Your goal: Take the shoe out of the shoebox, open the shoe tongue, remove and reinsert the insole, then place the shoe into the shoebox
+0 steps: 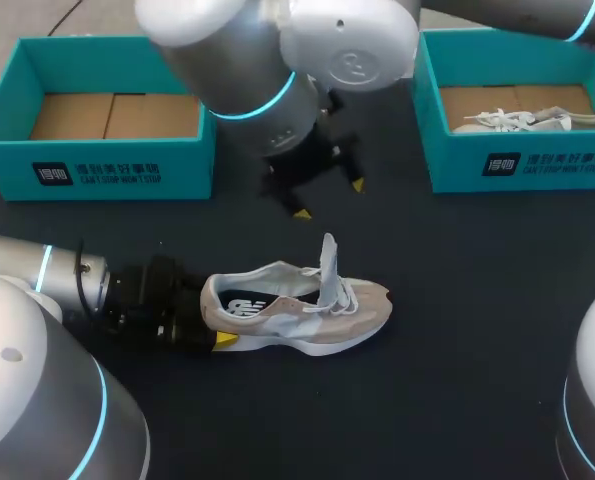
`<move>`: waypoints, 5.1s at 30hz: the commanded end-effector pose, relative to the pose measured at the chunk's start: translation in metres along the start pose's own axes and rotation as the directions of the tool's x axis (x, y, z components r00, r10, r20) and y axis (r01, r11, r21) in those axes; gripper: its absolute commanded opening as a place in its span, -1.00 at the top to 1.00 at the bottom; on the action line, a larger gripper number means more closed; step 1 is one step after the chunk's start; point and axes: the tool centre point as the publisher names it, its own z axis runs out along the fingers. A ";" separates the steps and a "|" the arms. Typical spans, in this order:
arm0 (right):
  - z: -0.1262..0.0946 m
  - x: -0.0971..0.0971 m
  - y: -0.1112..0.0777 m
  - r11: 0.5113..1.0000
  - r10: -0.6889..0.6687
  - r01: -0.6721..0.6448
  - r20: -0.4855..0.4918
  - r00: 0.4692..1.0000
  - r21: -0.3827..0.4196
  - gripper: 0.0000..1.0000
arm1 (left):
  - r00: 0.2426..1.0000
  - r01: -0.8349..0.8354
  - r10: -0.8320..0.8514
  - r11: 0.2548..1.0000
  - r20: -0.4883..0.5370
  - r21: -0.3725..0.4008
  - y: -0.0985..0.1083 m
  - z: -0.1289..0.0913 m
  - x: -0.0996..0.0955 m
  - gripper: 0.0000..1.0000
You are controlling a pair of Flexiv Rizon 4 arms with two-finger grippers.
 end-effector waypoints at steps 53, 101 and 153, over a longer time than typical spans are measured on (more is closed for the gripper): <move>0.090 0.116 -0.024 0.093 -0.970 0.969 -0.241 0.037 -0.227 1.00 | 1.000 0.000 0.000 1.000 0.003 -0.001 0.001 -0.001 0.001 1.00; 0.134 0.131 -0.012 0.364 -0.929 0.878 -0.179 0.323 -0.310 0.43 | 1.000 0.000 0.000 1.000 0.003 -0.001 0.001 -0.001 0.001 1.00; 0.082 0.091 -0.010 0.365 -0.928 0.848 -0.075 0.365 -0.383 1.00 | 1.000 0.000 0.000 1.000 0.003 -0.001 0.001 -0.001 0.001 1.00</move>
